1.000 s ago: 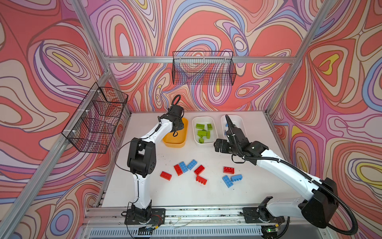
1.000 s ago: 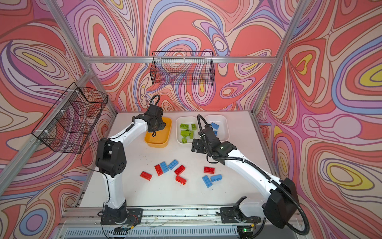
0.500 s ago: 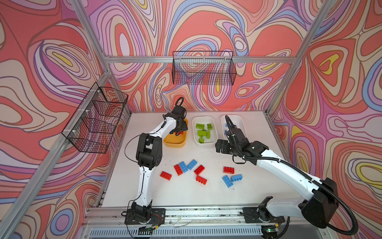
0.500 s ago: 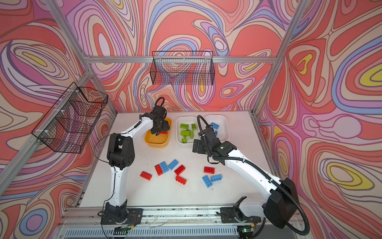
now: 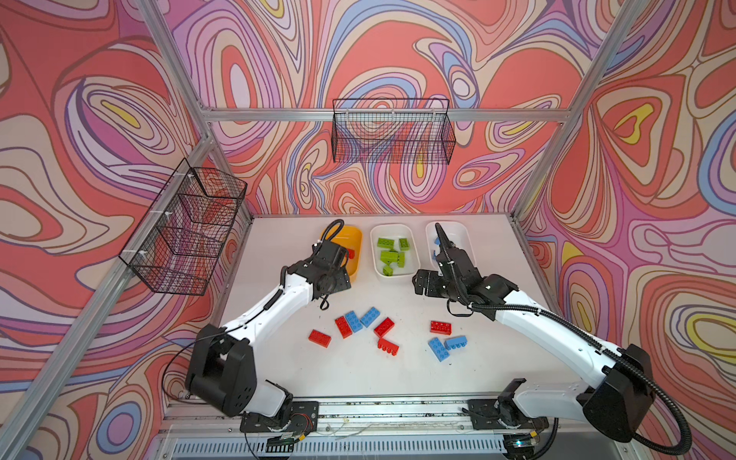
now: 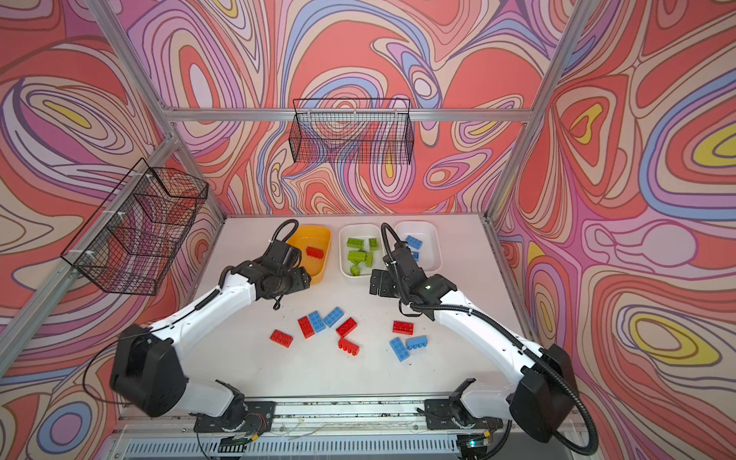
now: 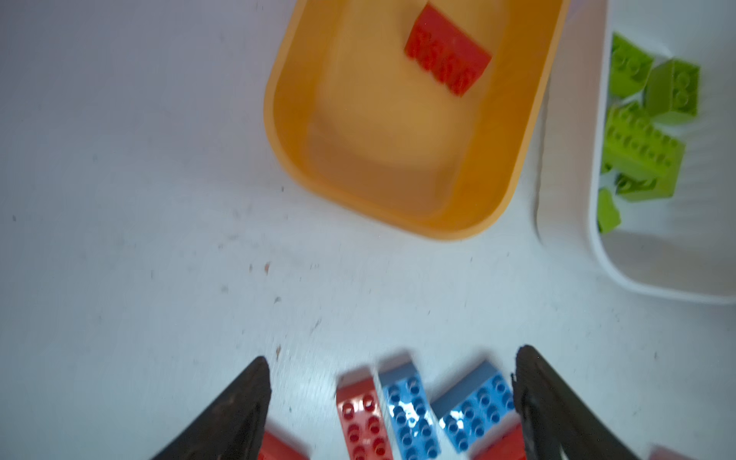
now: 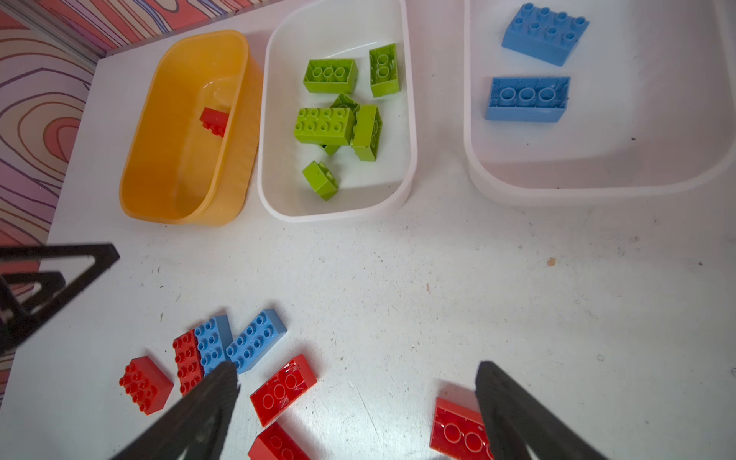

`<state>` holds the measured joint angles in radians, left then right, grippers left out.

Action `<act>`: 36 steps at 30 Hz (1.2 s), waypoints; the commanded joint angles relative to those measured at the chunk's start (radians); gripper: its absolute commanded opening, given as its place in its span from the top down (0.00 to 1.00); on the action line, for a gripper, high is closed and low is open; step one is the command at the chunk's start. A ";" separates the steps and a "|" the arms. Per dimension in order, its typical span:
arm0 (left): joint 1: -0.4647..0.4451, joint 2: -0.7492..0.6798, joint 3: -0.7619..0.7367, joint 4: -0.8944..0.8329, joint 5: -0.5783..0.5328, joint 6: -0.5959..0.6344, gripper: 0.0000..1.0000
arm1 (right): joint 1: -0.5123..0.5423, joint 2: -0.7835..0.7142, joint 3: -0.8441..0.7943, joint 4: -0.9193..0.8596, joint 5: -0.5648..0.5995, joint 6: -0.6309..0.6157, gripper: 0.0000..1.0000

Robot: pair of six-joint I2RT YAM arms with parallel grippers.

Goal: Sort the legos into containers by color
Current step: 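Move the left gripper back to the pile and grasp a red brick, then carry the red brick with the left gripper and drop it into the yellow tub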

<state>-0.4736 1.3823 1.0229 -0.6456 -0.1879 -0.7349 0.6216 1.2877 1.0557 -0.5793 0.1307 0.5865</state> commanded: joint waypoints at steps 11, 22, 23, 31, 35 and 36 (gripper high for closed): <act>-0.082 -0.375 -0.435 -0.058 -0.023 -0.348 0.19 | 0.009 -0.078 -0.112 0.066 -0.066 -0.009 0.02; -0.082 -0.212 -0.496 0.113 0.013 -0.381 0.21 | 0.009 -0.103 -0.137 0.063 -0.062 -0.007 0.02; -0.081 -0.193 -0.493 0.118 0.009 -0.374 0.21 | 0.008 -0.103 -0.138 0.064 -0.062 -0.007 0.02; -0.079 0.015 -0.412 0.128 0.025 -0.301 0.37 | 0.009 -0.094 -0.148 0.075 -0.065 -0.019 0.02; -0.079 0.055 -0.396 0.131 0.037 -0.291 0.45 | 0.009 -0.097 -0.151 0.074 -0.066 -0.025 0.02; -0.079 0.061 -0.393 0.128 0.041 -0.288 0.47 | 0.009 -0.101 -0.151 0.070 -0.065 -0.025 0.02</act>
<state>-0.5510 1.3972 0.6479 -0.5232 -0.2008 -1.0275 0.6243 1.1988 0.9173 -0.5148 0.0685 0.5701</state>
